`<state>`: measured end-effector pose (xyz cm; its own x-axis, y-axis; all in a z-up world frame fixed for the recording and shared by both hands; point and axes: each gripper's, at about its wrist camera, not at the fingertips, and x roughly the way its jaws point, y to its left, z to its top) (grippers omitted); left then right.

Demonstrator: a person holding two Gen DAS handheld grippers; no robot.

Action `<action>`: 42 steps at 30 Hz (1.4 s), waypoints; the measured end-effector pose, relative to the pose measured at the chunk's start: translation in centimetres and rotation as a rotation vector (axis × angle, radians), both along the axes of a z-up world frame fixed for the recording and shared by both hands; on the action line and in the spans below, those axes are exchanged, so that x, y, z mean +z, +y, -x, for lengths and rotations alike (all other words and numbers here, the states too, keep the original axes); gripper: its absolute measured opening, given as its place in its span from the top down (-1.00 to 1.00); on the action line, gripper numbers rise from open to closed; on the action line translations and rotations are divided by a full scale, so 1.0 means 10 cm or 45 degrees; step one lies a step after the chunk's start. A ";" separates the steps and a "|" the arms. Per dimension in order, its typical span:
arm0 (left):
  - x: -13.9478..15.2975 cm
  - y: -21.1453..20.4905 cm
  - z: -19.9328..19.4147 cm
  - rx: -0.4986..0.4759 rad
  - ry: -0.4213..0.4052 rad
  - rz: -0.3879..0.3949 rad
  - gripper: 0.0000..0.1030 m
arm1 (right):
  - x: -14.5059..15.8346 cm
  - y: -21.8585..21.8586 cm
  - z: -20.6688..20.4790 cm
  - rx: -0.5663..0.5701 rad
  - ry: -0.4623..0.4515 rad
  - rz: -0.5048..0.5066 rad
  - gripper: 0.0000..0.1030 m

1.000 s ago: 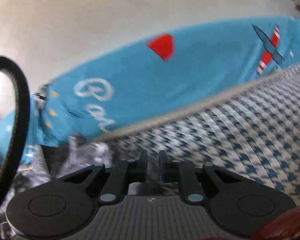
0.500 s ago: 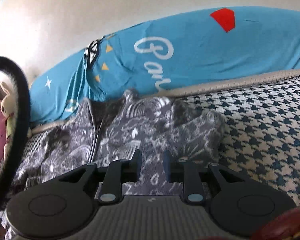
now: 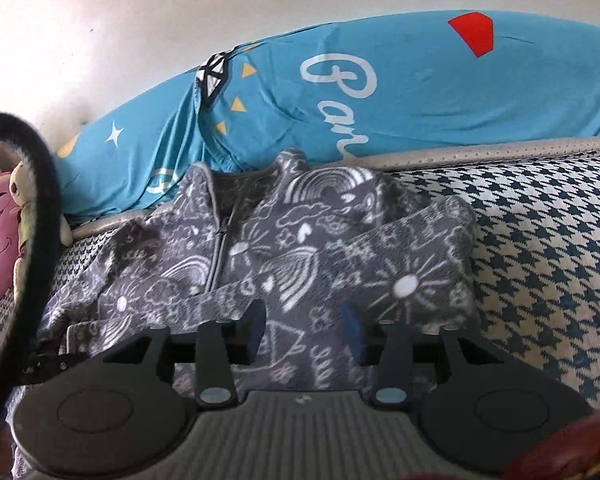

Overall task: Fold clothes
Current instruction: 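Lift the folded sleeve edge with the left tool and straighten it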

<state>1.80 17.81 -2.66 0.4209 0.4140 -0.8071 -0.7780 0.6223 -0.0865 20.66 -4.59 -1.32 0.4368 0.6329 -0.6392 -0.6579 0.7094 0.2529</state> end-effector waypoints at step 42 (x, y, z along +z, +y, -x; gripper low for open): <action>0.09 1.15 1.91 0.814 0.012 0.004 -0.85 | 0.00 0.09 0.64 0.029 0.288 -0.034 -0.52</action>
<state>-17.29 29.30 -1.78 0.0847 0.5788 -0.8111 -0.9963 0.0349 -0.0791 14.23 -3.74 -1.36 0.2697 0.6587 -0.7024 -0.5978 0.6864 0.4142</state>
